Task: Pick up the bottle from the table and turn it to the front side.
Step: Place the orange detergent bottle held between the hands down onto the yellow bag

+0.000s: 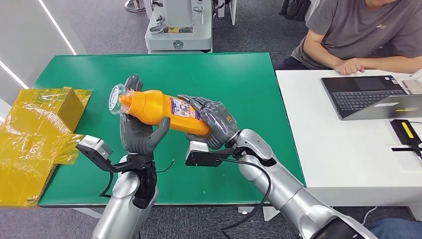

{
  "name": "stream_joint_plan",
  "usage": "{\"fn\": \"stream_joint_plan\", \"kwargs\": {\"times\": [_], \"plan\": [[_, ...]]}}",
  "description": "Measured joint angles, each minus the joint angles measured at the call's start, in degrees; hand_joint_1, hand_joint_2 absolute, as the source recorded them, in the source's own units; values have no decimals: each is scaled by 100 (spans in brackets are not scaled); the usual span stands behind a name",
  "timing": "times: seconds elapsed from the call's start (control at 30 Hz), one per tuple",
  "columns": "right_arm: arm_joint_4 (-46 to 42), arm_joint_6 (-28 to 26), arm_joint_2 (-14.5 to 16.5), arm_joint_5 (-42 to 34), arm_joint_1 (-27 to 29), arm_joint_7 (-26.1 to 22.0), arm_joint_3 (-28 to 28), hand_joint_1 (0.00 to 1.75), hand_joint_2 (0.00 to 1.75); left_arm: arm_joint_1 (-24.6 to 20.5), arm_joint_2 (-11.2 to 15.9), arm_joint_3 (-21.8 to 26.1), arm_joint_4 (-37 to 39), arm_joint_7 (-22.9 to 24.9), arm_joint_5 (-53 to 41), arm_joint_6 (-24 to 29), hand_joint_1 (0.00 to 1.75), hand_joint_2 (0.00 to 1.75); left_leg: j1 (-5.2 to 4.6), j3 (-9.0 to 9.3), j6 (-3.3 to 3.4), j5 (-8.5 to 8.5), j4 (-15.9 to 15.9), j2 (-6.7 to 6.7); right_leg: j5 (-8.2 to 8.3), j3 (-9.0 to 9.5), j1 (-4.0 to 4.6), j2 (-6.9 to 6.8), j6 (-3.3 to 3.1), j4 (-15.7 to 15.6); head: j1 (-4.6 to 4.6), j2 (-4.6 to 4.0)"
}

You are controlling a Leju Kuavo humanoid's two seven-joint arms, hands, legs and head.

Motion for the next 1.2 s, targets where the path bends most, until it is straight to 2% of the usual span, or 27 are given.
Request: {"fn": "stream_joint_plan", "kwargs": {"times": [0.23, 0.9, 0.93, 1.03, 1.07, 1.2], "plan": [[6, -365, 111, -75, 2, -70, -20, 175, 175, -64, -70, -33, 124, 0, 34, -44, 0, 175, 0, 1, 0, 0, 1, 0, 0, 0, 0, 0, 0, 0, -1, 0], [218, -359, 175, -43, 47, -69, -42, 175, 175, -94, -107, -32, 282, -45, 26, -67, 0, 175, 0, 0, 0, 0, 0, 0, 0, 0, 0, 0, 0, 0, -1, 1], [221, -358, 176, -43, 48, -69, -42, 175, 175, -94, -107, -32, 284, -54, 27, -64, 37, 175, 0, 0, 0, 0, 0, 0, 0, 0, 0, 0, 0, 0, -1, 1], [228, -332, 179, -40, 56, -69, -44, 175, 175, -93, -113, -30, 286, -159, 93, -48, 166, 175, 0, 0, 0, 0, 0, 0, 0, 0, 0, 0, 0, 0, -1, 0], [233, -320, 179, -27, 61, -65, -45, 175, 175, -92, -120, -25, 286, -203, 135, -43, 173, 175, 0, 0, 0, 0, 0, 0, 0, 0, 0, 0, 0, 0, -1, 0], [268, -286, 179, 34, 71, -31, -49, 175, 175, -88, -152, 7, 286, -258, 273, -20, 168, 175, 0, 0, 0, 0, 0, 0, 0, 0, 0, 0, 0, 0, 0, 0]]}}
